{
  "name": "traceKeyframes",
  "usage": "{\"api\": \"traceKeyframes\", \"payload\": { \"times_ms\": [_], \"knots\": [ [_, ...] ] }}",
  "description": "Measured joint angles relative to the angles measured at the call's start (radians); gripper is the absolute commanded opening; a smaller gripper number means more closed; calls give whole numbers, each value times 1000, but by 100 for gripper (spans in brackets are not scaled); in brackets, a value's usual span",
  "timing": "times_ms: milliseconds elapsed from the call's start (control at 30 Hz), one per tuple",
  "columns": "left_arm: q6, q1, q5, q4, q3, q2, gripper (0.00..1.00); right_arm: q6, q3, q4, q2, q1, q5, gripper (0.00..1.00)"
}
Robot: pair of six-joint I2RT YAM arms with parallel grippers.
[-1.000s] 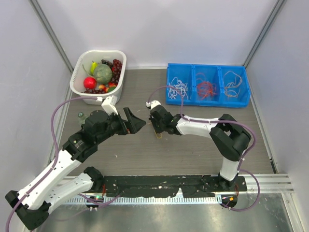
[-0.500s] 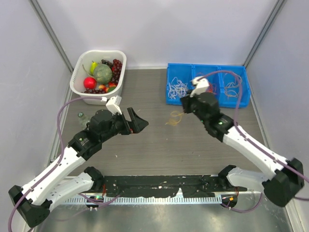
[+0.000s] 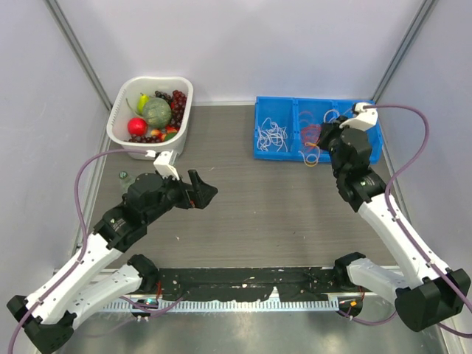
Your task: Untangle the cables
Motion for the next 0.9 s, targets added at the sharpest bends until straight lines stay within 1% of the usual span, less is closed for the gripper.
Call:
{"api": "traceKeyframes", "payload": {
  "times_ms": [200,400,633,900],
  "knots": [
    [37,0,-20,-11,-31,-40,99,39,111,14,55,-47,171,1],
    [72,0,-27,-29,-53,-45,99,55,177,61,124,-105,288,1],
    [82,0,-14,-29,-58,-35,100,14,288,143,258,-177,366,1],
    [80,0,8,-25,-76,-31,100,3,326,195,372,-291,377,1]
  ]
}}
